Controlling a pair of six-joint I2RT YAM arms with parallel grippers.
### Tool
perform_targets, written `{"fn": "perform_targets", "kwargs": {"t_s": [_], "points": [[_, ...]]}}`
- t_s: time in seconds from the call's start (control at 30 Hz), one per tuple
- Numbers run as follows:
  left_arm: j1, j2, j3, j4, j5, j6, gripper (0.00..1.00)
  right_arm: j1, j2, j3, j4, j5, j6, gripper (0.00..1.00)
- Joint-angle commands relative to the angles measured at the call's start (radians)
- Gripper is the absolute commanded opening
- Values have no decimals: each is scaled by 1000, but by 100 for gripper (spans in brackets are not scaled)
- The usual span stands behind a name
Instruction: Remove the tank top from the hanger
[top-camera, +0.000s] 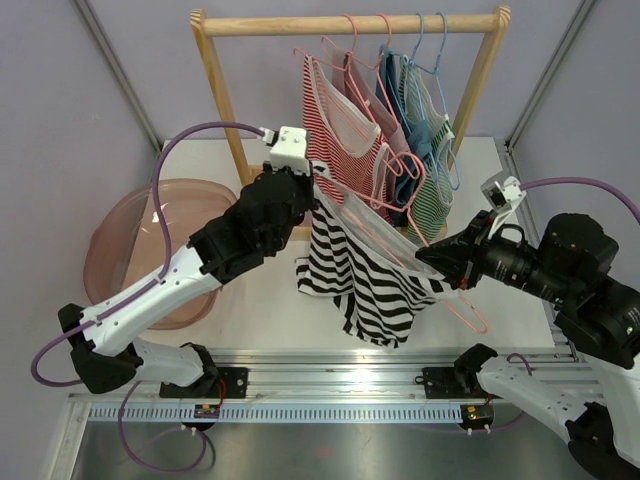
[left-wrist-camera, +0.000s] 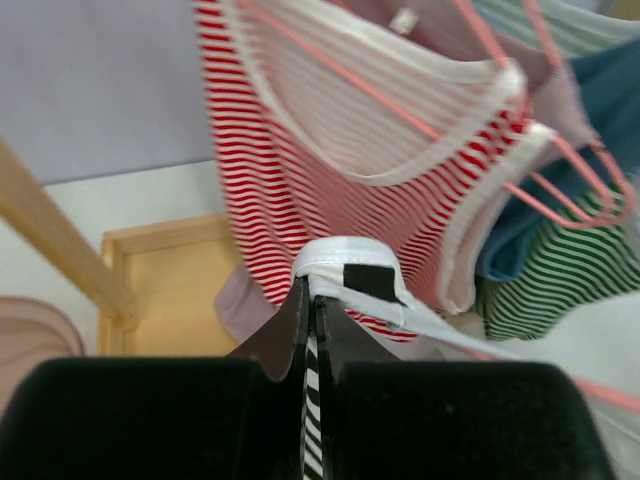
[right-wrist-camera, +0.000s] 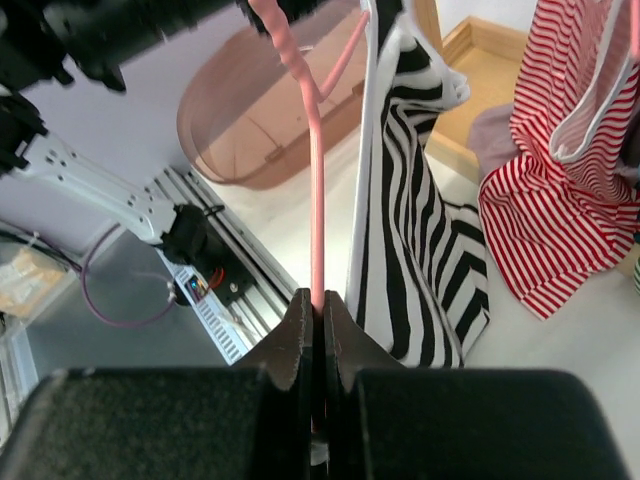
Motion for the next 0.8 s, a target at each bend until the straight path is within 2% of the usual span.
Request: {"fn": "perform_targets", "kwargs": {"t_s": [0.0,0.23,0.43,0.53,0.6,0.63,0.67,0.7,0.73,0.77], "points": [[81,-86,-45,1,-122,-146,0,7,-40,-48,-4,-67,-85,0],[172,-95,-45,-110,-59,-249,0,7,-142,-166,148,-190,-125,0],[181,-187,-122,-159,45,-313,0,6,-214,-340,375,-153,-125,0],[198,-216,-131,-231,65,-368,0,7,-241,-462,561,-92,-100,0],[198,-269,-178,-221,111,-382,0,7,-242,-551,745,-92,-50,0],[198,-287,-206,-173,199,-381,0,7,-236,-580,822,-87,-21,0],[196,-328,-234,-135,267,-367,0,6,-225,-633,991,-89,44,0],[196,-348,-266,-87,341,-340,0,7,-199,-659,1081,-101,72,0],[195,-368,-344,10,473,-330,0,7,-181,-684,1175,-101,106,0],[193,-385,-381,67,546,-315,0,6,-163,-727,1355,-93,182,0]]}}
